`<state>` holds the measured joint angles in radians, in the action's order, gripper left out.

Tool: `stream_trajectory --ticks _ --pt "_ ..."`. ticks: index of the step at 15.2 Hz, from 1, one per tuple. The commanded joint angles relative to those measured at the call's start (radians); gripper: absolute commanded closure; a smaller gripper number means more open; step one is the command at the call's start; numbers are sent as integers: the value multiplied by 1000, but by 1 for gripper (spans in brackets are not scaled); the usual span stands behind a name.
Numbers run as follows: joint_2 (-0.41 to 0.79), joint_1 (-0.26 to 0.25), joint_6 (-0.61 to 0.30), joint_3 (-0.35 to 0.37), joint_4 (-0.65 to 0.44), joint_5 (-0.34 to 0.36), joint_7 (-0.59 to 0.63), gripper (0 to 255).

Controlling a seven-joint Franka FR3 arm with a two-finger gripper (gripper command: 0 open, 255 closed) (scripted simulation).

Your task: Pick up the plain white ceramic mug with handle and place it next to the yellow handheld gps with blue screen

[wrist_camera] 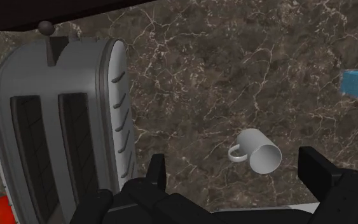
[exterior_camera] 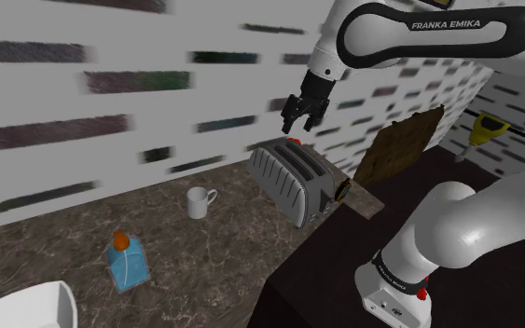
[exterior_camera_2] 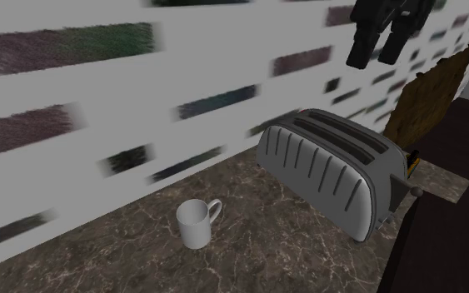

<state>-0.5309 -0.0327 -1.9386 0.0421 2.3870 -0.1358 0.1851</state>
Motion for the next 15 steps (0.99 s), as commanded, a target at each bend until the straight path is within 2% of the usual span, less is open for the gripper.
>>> stream_trajectory --ticks 1,8,15 --pt "75 -9 -43 19 -20 0 8 0" --pt "345 -31 -166 74 -122 23 39 0" --pt "624 -58 -239 111 -278 81 85 0"
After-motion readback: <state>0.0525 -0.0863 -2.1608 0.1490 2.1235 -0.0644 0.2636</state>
